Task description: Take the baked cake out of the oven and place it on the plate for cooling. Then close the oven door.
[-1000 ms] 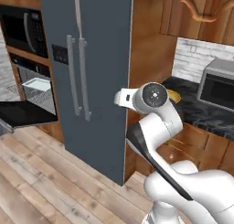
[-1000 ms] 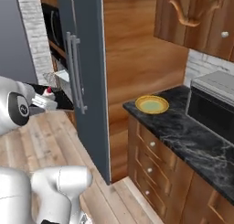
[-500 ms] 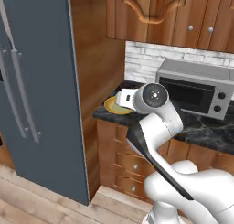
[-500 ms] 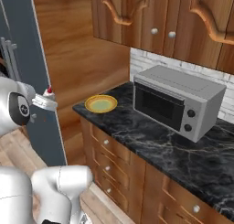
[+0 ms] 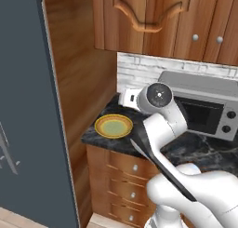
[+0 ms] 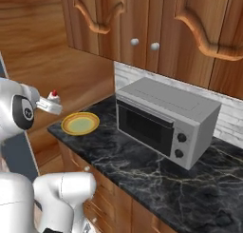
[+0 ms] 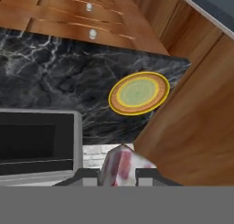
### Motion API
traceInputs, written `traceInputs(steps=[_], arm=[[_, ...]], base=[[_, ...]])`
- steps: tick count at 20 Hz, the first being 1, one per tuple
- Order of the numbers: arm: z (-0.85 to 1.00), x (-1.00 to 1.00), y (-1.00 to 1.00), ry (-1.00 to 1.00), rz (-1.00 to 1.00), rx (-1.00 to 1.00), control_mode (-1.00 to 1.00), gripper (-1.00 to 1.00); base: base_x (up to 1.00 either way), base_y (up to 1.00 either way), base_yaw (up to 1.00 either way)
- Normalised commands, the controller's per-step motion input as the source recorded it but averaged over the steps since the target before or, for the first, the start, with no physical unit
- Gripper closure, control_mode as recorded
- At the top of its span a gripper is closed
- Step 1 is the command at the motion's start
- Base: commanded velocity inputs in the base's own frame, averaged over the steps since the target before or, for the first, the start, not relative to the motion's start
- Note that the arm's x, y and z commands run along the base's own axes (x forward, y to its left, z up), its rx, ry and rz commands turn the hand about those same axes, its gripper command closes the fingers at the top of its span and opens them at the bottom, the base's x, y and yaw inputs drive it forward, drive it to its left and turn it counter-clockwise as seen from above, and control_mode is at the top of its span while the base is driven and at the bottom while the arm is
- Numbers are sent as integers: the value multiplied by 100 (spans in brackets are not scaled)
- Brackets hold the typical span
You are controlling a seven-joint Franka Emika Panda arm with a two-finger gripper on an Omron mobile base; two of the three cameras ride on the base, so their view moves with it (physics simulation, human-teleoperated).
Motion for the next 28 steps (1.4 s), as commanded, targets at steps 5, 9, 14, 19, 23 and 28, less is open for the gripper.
traceInputs(steps=[5,9,14,19,23,28], arm=[[-4,40,3,10,1,0,-100,100],[-40,42,17,21,10,0,-100,100],[-69,55,15,19,9,-2,-100,100],[-83,54,1,6,4,-7,-100,100],[-70,53,0,0,3,-5,-100,100],[-62,65,0,0,2,-3,-100,100]], base=[[13,0,0],[0,0,0],[0,0,0],[0,0,0],[0,0,0],[0,0,0]])
